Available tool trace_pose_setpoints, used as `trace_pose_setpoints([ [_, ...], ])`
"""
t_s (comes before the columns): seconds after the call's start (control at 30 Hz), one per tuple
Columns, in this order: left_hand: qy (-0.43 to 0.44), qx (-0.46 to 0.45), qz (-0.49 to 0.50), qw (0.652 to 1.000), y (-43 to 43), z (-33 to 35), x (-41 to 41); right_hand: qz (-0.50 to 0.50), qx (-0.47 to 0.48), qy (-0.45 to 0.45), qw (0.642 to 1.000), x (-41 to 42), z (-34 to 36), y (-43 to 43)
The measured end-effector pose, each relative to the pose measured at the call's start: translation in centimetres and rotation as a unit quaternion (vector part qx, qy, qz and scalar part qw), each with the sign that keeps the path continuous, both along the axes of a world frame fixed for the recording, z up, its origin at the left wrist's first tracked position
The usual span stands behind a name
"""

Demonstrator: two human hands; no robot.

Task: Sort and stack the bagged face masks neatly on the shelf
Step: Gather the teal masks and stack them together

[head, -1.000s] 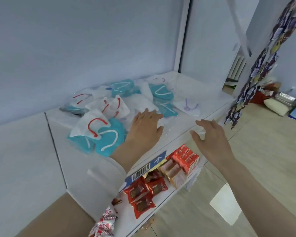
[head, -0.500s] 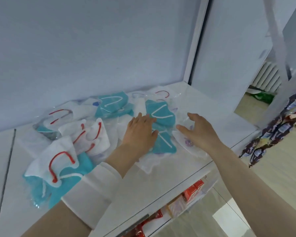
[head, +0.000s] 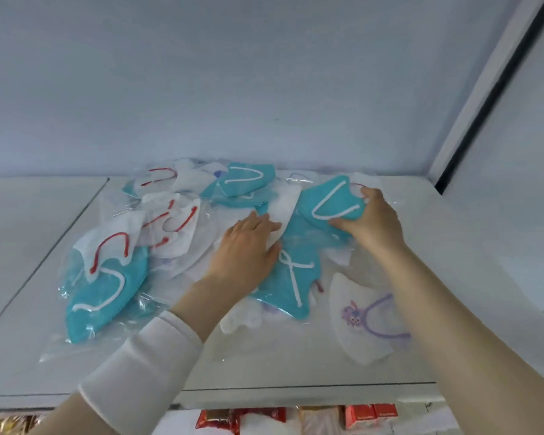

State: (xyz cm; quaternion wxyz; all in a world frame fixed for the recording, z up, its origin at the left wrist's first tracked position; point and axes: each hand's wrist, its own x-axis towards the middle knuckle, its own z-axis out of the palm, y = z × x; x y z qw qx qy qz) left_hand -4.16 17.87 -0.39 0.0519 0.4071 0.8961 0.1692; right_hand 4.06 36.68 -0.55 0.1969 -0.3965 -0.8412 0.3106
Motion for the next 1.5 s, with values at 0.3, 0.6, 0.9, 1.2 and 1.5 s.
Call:
trace_pose_setpoints([
  [0.3, -0.045, 0.058, 0.030, 0.997, 1.8, 0.7, 2.3, -0.054, -0.182, 0.218, 0.957, 2.9, 1.0, 3.9],
  [0.6, -0.235, 0.211, 0.017, 0.949, 6.9, 1.6, 2.5, -0.010, -0.322, 0.349, 0.880, 7.2, 3.2, 4.1],
  [0.9, -0.260, 0.170, -0.018, 0.950, 10.6, 0.5, 0.3, -0.013, -0.271, 0.327, 0.905, 8.2, 3.4, 4.6],
  [1.2, -0.045, 0.001, -0.087, 0.995, 11.4, -0.9, 0.8, -0.143, -0.129, 0.115, 0.975, 8.5, -0.7, 5.2],
  [1.5, -0.109, -0.026, -0.102, 0.988, 11.6, -0.7, 1.6, -0.097, -0.235, 0.259, 0.932, 8.9, 0.5, 3.8],
])
